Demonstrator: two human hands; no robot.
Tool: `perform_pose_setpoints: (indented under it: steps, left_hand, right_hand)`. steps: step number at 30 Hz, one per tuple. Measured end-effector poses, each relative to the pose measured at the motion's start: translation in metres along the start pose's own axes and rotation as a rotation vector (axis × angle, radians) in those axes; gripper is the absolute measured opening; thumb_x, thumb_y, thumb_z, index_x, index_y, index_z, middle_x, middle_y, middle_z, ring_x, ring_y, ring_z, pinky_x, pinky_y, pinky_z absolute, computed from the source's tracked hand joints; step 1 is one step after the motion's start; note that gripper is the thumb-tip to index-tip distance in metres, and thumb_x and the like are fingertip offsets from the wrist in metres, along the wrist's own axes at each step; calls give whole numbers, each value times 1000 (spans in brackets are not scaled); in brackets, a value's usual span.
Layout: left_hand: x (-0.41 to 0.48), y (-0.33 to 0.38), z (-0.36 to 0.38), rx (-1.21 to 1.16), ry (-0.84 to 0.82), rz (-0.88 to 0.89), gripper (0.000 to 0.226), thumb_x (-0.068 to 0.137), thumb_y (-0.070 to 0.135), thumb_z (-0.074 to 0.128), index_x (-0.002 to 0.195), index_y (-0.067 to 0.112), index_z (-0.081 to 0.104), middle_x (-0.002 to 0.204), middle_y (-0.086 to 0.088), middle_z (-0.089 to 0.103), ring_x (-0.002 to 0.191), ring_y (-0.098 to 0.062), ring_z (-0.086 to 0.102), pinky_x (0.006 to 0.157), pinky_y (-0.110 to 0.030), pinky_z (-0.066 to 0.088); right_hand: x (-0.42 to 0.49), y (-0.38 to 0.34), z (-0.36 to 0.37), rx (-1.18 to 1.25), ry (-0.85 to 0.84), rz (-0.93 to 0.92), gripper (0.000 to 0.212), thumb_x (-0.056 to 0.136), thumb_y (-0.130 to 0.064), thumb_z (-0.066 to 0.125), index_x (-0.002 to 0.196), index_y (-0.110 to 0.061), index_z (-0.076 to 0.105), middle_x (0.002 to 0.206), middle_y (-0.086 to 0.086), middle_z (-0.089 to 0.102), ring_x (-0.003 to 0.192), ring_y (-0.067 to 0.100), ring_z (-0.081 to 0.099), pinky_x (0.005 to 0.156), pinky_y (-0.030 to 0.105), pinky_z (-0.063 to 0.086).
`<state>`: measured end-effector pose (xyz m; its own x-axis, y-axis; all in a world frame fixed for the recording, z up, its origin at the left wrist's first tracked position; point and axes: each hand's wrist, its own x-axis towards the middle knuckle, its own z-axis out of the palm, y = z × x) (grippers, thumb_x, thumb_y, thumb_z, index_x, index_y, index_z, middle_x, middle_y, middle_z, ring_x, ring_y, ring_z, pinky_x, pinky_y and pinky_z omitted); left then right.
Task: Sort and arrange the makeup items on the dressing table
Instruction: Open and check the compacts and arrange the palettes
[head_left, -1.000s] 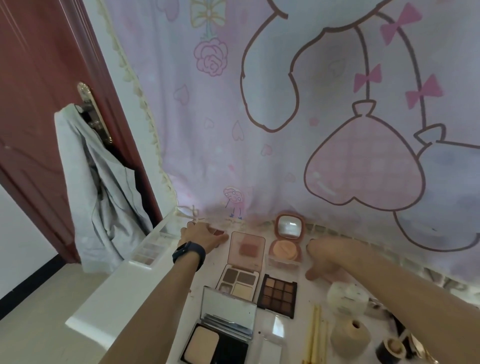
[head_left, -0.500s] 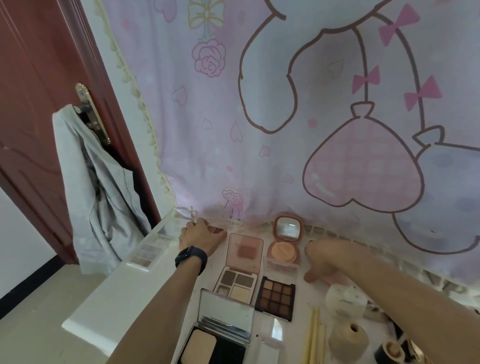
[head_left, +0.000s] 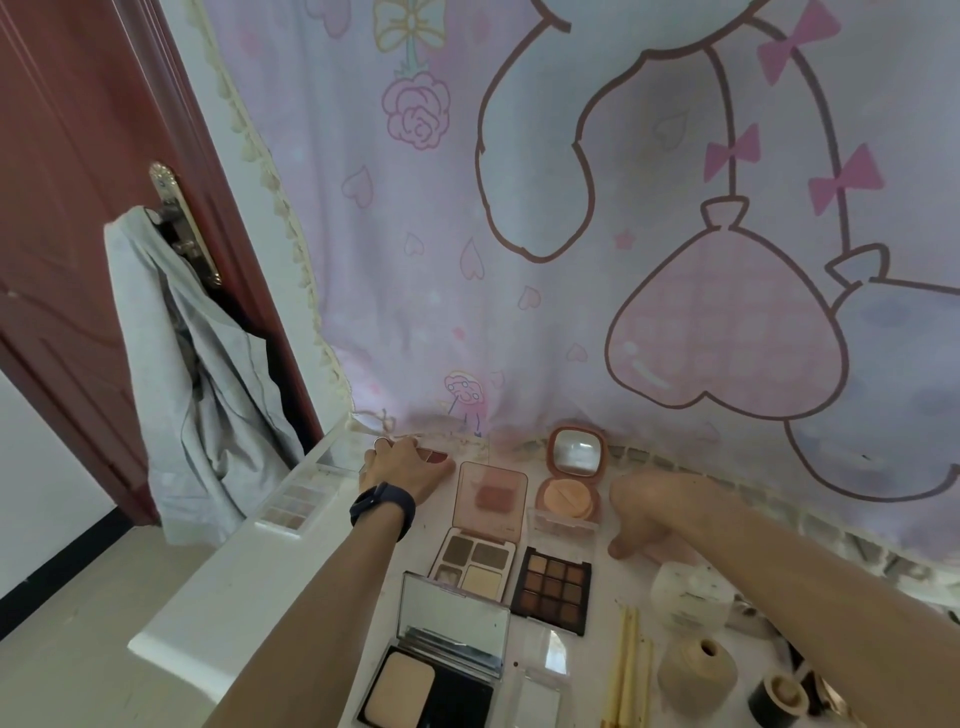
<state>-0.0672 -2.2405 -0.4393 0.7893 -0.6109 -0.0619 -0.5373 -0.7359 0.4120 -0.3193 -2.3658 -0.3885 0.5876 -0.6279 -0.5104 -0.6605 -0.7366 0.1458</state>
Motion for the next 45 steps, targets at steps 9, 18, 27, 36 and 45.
perform_pose_setpoints:
  steps: [9,18,27,36,45]
  left_hand:
    - [4,-5,2,7,-30,5,70,80,69,59,130,19,56,136,-13,49,127,-33,40,101,-43,40]
    - [-4,-24,-20,-152,33,24,68,87,57,62,140,17,49,137,-13,52,126,-32,49,102,-44,46]
    - [-31,-100,-60,-72,209,-42,58,87,47,59,139,25,48,142,-11,43,132,-32,37,107,-45,38]
    - [-45,-157,-47,19,63,-23,60,91,58,51,146,36,42,141,-8,49,131,-32,39,106,-43,39]
    - [-125,-199,-83,-577,36,-128,58,76,43,81,128,30,58,119,4,63,104,-15,62,81,-25,52]
  right_hand:
    - [-1,0,0,4,-4,17,56,89,-46,71,133,-15,55,125,3,61,99,21,56,85,32,47]
    - [-8,1,-6,-3,19,23,56,86,-47,74,129,-15,60,124,2,63,98,21,58,82,32,48]
    - [-63,4,-62,99,233,-57,19,94,-26,55,98,-12,66,103,6,68,98,26,64,77,31,50]
    - [-106,-138,-77,323,534,-492,39,99,-40,48,134,-29,60,136,-4,61,126,21,54,102,38,46]
    - [-100,-269,10,217,325,-658,18,100,-18,47,109,-8,59,131,11,55,122,32,54,102,45,48]
